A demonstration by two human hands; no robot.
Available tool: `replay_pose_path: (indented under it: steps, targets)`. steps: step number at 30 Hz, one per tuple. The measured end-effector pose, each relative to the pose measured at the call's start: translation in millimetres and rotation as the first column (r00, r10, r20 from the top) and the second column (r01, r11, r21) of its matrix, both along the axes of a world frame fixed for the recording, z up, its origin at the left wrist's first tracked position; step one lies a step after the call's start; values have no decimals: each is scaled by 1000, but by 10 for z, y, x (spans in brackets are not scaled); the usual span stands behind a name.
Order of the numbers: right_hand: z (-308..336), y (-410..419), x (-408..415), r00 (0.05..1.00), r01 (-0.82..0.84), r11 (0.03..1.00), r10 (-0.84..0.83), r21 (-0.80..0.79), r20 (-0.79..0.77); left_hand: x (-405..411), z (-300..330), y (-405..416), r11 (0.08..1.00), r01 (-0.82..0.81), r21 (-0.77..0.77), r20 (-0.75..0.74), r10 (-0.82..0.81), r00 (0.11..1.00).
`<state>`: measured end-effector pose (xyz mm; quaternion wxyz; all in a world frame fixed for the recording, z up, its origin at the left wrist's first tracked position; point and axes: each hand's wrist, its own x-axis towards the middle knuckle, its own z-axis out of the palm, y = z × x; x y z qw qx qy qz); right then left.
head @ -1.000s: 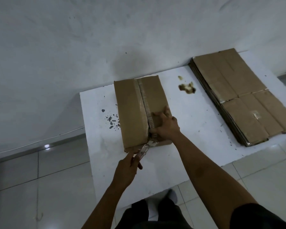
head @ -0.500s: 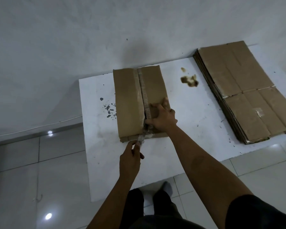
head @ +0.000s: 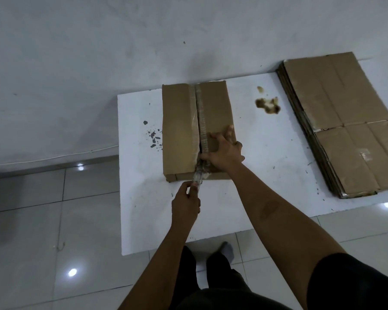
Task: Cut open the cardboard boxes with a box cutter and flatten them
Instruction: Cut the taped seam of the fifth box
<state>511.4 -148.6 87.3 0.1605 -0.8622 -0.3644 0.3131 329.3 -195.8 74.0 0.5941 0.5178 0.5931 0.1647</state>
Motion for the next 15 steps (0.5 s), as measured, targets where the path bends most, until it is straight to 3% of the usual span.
replay_pose_path:
  steps: [15]
  targets:
    - [-18,45,-37,998,-1,1000,1,-2,61,-38,-83,5,975,135,175,-210,-97,973]
